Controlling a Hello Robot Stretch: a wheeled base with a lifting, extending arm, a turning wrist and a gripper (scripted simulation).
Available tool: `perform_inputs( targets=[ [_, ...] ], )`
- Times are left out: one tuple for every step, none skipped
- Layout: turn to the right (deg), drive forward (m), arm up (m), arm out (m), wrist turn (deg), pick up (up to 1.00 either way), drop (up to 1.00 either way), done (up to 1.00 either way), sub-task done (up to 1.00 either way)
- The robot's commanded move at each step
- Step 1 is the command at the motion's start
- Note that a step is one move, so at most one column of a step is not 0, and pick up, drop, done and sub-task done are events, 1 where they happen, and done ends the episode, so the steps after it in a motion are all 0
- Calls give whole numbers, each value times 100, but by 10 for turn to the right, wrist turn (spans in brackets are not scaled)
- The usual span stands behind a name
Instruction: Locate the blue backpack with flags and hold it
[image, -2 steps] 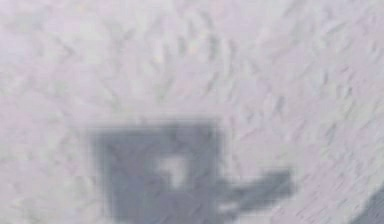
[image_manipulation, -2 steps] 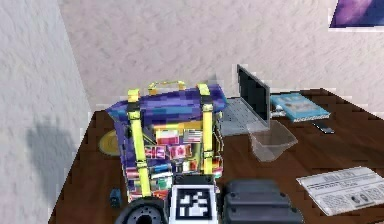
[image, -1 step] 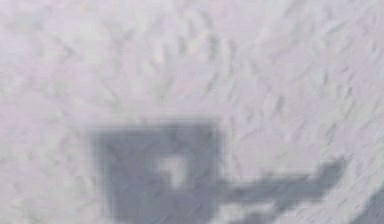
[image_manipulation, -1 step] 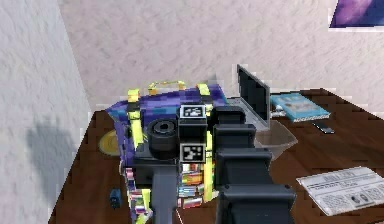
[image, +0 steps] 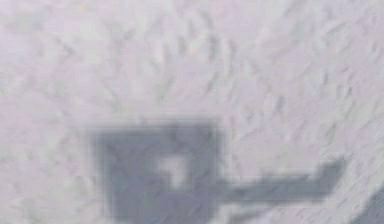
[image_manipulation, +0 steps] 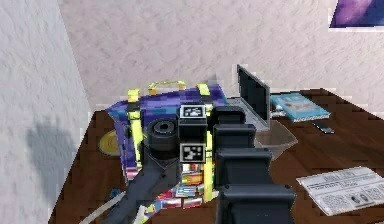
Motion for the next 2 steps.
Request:
perform_inputs(
  targets=[
    [0,0,0,0,450,0,0,0,0],
    [0,0,0,0,450,0,0,0,0]
  ],
)
